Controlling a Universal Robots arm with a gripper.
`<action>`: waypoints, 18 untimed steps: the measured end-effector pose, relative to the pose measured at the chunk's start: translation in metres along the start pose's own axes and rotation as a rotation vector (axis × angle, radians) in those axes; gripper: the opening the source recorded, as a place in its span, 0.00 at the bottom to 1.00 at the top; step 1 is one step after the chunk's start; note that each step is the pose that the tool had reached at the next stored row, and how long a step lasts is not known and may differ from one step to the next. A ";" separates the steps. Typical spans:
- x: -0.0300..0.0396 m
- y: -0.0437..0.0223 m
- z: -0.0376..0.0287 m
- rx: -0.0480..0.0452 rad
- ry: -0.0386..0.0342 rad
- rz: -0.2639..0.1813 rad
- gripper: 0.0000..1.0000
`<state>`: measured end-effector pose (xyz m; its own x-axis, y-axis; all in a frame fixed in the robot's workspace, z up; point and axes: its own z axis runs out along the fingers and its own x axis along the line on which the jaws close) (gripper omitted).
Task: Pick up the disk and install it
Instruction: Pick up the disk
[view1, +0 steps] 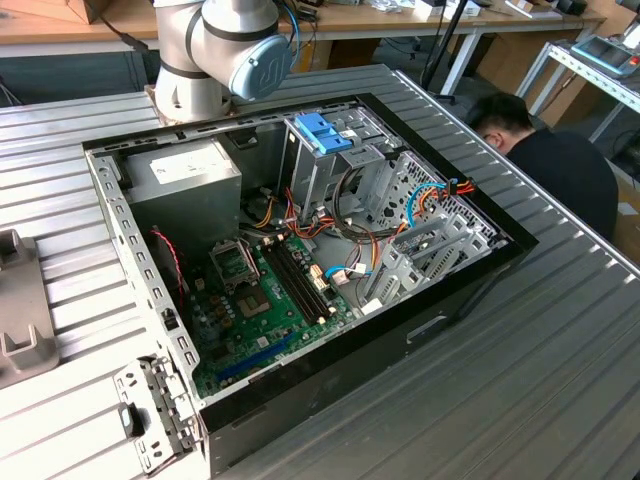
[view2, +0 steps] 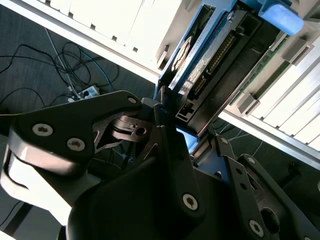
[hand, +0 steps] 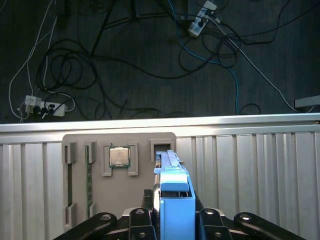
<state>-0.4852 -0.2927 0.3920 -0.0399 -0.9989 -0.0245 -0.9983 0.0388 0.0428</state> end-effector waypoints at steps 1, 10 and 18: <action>0.0000 0.0000 -0.0003 0.0001 0.0000 0.000 0.37; -0.0001 0.0002 -0.0041 0.0000 0.0000 0.000 0.37; -0.0002 0.0003 -0.0075 0.0001 0.0000 0.000 0.37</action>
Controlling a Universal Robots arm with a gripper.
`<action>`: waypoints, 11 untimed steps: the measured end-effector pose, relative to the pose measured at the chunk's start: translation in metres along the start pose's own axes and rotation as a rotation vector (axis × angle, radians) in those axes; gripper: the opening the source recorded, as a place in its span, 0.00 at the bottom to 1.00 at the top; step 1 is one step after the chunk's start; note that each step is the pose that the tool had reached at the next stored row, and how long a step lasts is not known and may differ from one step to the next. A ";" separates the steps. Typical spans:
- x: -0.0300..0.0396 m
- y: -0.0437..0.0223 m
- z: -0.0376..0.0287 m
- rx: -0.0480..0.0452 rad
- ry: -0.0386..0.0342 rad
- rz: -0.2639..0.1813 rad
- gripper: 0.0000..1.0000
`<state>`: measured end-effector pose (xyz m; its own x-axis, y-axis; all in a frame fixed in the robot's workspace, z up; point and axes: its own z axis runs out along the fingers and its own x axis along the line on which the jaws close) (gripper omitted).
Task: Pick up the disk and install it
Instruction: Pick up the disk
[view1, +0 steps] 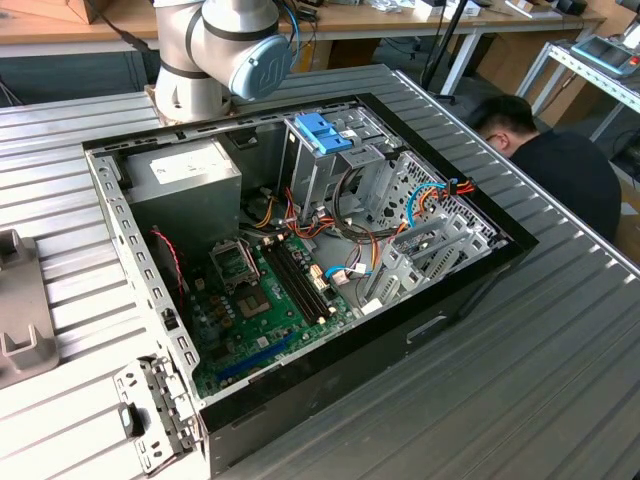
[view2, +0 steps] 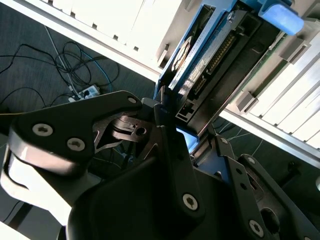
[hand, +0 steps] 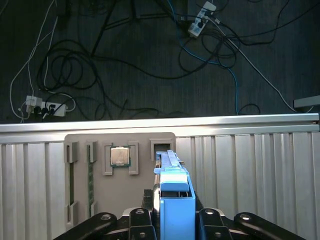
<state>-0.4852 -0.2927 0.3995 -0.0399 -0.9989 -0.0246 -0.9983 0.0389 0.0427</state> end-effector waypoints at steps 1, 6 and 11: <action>0.0000 0.0000 -0.0007 -0.0001 0.0000 0.000 0.37; -0.0001 0.0001 -0.0026 0.0000 0.0000 0.000 0.37; -0.0001 0.0002 -0.0041 0.0000 0.0000 0.000 0.37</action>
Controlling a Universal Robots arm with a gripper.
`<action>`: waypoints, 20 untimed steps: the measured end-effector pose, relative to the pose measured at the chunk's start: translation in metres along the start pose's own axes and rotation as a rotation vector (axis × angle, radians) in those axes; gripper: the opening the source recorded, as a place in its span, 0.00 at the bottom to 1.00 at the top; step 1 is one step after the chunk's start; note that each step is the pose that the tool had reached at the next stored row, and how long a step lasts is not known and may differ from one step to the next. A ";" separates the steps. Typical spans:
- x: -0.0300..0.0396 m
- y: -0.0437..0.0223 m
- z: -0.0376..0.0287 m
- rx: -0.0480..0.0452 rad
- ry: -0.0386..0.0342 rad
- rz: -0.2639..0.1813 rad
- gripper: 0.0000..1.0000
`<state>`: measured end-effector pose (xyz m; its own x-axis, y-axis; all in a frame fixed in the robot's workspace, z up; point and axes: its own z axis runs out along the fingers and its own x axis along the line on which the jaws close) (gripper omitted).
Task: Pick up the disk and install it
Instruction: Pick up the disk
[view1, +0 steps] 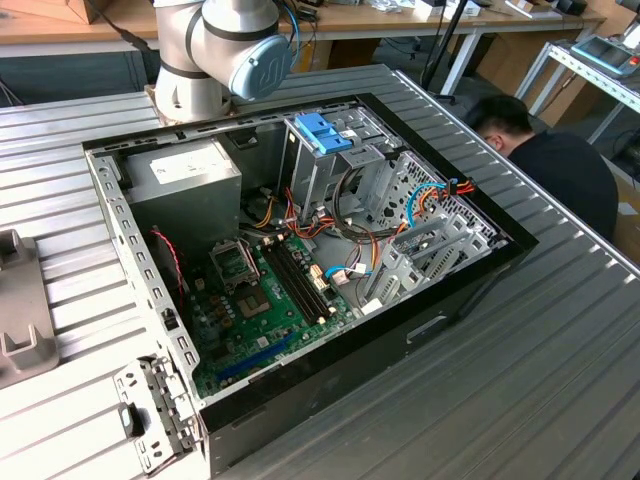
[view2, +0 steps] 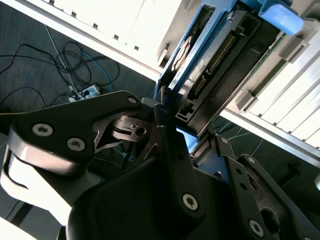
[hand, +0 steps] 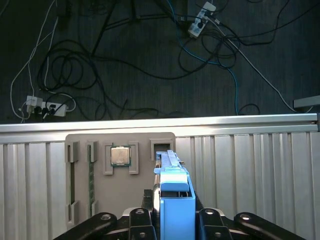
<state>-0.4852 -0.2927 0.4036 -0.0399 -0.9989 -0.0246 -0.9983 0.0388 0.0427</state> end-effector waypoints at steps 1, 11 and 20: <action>0.0000 0.0000 -0.0003 0.0000 0.0000 0.000 0.37; -0.0001 0.0001 -0.0037 0.0000 0.0000 0.000 0.37; -0.0002 0.0003 -0.0072 0.0001 0.0000 0.000 0.37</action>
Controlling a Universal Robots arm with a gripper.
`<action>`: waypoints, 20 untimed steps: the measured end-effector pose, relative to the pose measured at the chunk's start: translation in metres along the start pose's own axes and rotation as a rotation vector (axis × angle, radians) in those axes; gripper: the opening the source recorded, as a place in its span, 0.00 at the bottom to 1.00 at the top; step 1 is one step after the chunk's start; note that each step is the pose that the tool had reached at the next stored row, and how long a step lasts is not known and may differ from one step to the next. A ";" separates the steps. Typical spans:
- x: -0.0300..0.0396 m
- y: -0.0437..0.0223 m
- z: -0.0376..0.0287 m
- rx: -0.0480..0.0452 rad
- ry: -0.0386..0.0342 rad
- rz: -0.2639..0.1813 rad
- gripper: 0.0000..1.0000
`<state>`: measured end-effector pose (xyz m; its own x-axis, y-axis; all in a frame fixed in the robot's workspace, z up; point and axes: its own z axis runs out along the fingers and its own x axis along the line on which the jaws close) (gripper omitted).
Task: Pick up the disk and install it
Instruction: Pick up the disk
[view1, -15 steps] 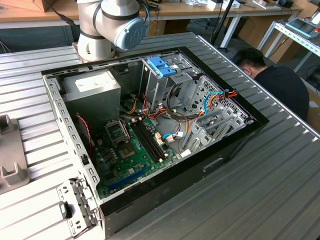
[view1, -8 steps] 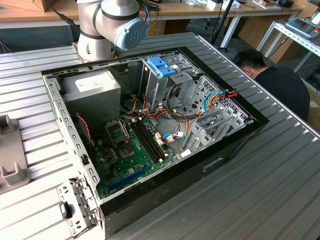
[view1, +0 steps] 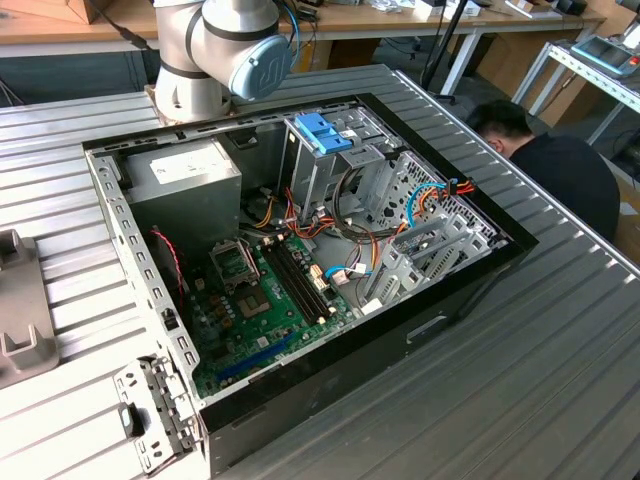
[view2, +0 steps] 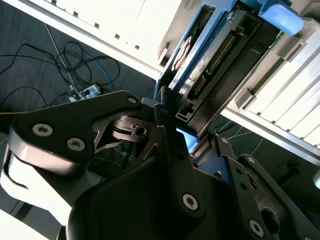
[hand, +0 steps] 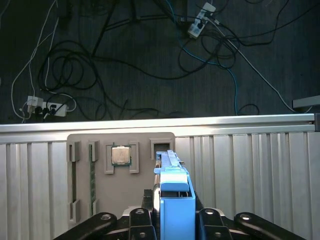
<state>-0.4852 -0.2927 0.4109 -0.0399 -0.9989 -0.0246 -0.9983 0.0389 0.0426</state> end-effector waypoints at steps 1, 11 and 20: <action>0.0000 0.0000 -0.0004 -0.0001 0.0000 0.000 0.37; -0.0001 0.0002 -0.0040 0.0000 0.0000 0.000 0.37; -0.0002 0.0003 -0.0076 -0.0001 0.0000 0.000 0.37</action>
<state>-0.4852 -0.2927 0.4185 -0.0399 -0.9989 -0.0245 -0.9983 0.0389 0.0427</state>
